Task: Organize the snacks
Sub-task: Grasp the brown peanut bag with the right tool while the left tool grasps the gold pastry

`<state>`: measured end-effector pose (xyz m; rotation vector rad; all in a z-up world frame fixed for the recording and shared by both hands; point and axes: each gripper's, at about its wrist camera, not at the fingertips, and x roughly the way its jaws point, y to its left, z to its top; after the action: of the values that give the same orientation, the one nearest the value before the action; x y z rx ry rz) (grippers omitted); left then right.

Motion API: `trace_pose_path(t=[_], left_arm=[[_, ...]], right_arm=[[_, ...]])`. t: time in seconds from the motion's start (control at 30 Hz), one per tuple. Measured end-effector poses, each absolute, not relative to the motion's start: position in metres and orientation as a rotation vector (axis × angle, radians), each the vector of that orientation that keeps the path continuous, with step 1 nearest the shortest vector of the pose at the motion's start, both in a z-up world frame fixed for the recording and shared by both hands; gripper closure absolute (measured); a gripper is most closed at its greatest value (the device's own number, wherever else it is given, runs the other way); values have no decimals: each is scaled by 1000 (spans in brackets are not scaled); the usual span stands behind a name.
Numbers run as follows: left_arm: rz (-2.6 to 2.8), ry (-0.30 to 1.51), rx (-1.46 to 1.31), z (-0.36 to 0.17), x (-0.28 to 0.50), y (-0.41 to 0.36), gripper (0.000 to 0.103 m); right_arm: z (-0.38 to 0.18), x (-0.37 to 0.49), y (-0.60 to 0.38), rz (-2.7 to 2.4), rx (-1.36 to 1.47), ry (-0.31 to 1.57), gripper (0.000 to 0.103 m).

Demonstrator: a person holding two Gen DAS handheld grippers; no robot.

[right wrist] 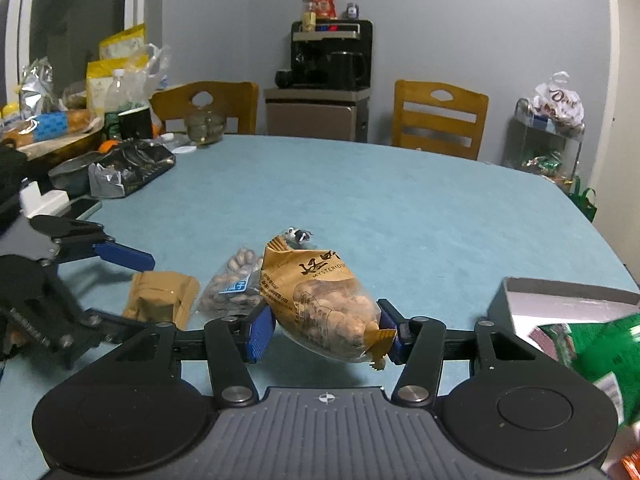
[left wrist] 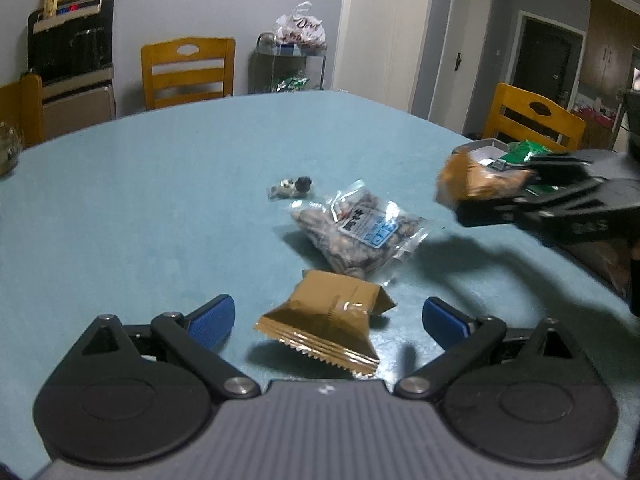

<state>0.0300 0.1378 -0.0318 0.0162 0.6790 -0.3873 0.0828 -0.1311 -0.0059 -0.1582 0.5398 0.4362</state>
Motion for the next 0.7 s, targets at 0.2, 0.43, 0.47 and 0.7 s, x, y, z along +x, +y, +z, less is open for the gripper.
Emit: trace_pose_path(t=[0.2,0.43,0.47,0.7], left_arm=[[-376,677,16,-33,32,136,22],[-366,669,63,-34,30,128,47],[-363,667,74,-34,30,126,47],[-315,623,147,-31,22,117,53]], right_arm=[[-2,62,-143,466,-135,542,48],[5,45,-153,486,-116,523,49],[5,44,-154,487,-112,522,49],[11,31,-163,498,-107,493,49]])
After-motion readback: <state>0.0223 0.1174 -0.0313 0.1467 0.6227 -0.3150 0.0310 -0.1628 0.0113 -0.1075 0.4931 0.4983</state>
